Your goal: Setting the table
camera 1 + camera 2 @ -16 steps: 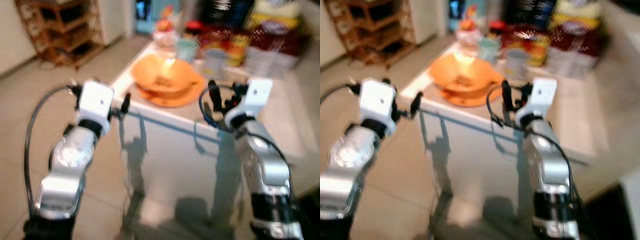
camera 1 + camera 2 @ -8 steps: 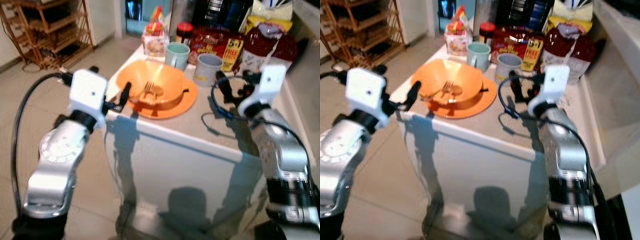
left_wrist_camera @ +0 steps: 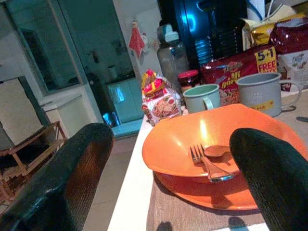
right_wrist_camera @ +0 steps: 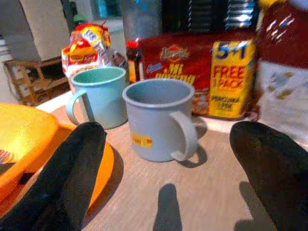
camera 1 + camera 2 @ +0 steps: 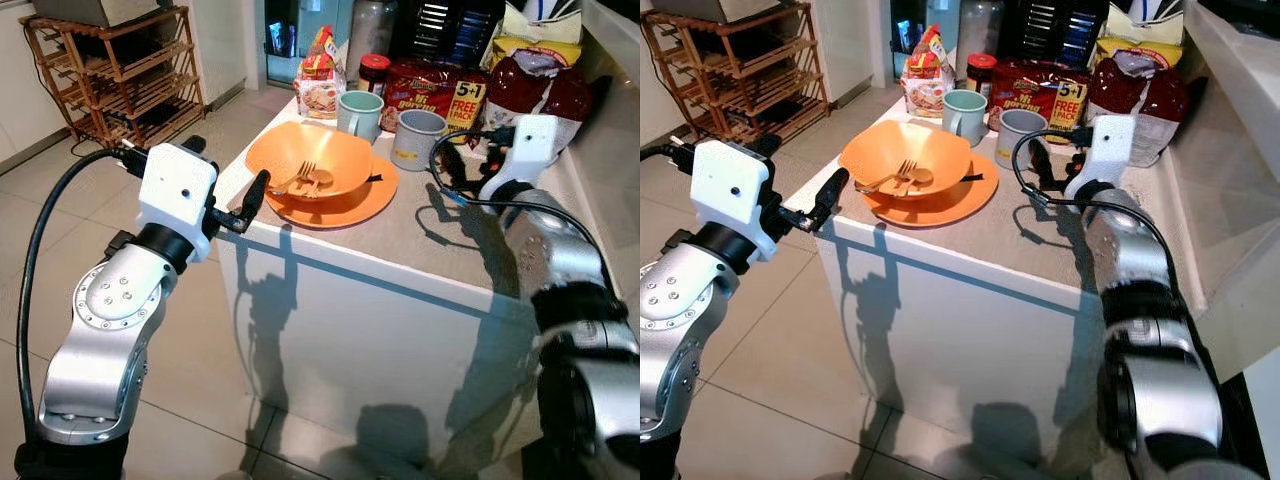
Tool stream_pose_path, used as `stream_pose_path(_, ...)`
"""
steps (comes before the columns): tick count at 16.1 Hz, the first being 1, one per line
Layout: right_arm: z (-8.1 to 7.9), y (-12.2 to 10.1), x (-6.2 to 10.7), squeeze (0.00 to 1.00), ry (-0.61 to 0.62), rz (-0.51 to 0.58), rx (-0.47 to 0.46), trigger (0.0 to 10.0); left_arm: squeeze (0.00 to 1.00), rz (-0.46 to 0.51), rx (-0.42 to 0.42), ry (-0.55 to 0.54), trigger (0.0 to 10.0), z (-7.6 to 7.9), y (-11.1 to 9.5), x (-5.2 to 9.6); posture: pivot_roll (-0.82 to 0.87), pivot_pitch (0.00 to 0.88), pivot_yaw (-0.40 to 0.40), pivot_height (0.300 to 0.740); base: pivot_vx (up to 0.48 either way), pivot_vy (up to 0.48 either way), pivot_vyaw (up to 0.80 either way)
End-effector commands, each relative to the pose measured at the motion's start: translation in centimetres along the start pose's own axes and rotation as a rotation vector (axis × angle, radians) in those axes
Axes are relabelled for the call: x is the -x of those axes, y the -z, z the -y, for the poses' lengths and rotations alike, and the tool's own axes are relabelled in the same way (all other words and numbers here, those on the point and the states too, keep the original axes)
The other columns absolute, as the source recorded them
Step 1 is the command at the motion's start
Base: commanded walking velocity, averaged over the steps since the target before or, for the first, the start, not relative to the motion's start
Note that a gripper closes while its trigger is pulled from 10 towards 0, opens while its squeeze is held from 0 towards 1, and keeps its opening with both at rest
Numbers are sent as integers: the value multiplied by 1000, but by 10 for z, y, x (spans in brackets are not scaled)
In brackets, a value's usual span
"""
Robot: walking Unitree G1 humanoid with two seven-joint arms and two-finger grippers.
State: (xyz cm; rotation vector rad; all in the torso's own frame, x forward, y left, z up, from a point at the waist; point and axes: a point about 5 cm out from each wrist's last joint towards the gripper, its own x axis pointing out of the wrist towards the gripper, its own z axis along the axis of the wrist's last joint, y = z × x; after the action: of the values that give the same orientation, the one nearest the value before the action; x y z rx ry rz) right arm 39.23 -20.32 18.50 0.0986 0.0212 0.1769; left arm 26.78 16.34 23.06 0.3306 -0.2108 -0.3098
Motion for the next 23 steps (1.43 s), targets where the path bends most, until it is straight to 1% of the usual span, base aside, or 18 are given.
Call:
stream_pose_path(1,6,-7,-2,1000,4,14,5,10000,0,-4,-6,27,10000,1,-2,2,128,0,-48,740,0,0,0)
stream_pose_path(2,8,-9,-5,1000,14,17,-3,10000,0,-10,-5,39,10000,1,-3,4,136,0,-46,740,0,0,0)
stream_pose_path(3,12,-12,-7,1000,50,26,2,10000,0,-20,-1,63,10000,1,-3,6,147,10,-43,740,0,0,0)
stream_pose_path(4,14,-13,-7,1000,62,30,5,10000,0,-23,-1,72,10000,2,-4,9,160,24,-43,740,0,0,0)
stream_pose_path(7,28,-22,-5,1000,157,66,2,10000,0,-40,-3,100,10000,2,-9,20,205,74,-52,740,0,0,0)
stream_pose_path(8,32,-25,-5,1000,172,74,-18,10000,0,-49,-6,106,10000,0,-10,25,218,89,-55,740,0,0,0)
stream_pose_path(9,32,-26,-5,1000,173,74,-24,10000,0,-57,-9,107,10000,-1,-11,28,224,98,-56,740,0,0,0)
stream_pose_path(10,33,-27,-5,1000,174,73,-33,10000,0,-70,-14,110,10000,-3,-12,35,245,123,-66,740,0,0,0)
stream_pose_path(12,30,-30,-7,1000,150,83,-46,10000,0,-79,-9,112,10000,-3,-16,42,269,154,-66,740,0,0,0)
stream_pose_path(13,29,-32,-8,1000,135,90,-54,10000,0,-81,1,119,10000,-2,-20,48,279,173,-58,740,0,0,0)
stream_pose_path(14,29,-34,-8,1000,135,98,-62,10000,0,-77,30,121,10000,-2,-24,55,285,195,-56,740,0,0,0)
stream_pose_path(18,29,-34,-8,1000,141,103,-61,10000,0,-91,30,98,10000,-1,-32,70,363,261,-44,740,0,0,0)
stream_pose_path(19,29,-34,-8,1000,154,108,-70,10000,0,-111,19,93,10000,-2,-34,76,376,276,-34,740,0,0,0)
stream_pose_path(21,28,-35,-9,1000,152,118,-90,10000,0,-116,21,87,10000,-5,-38,80,395,279,-37,740,0,0,0)
stream_pose_path(23,23,-39,-12,1000,141,134,-116,10000,0,-139,12,79,10000,-9,-37,85,415,297,-31,740,0,0,0)
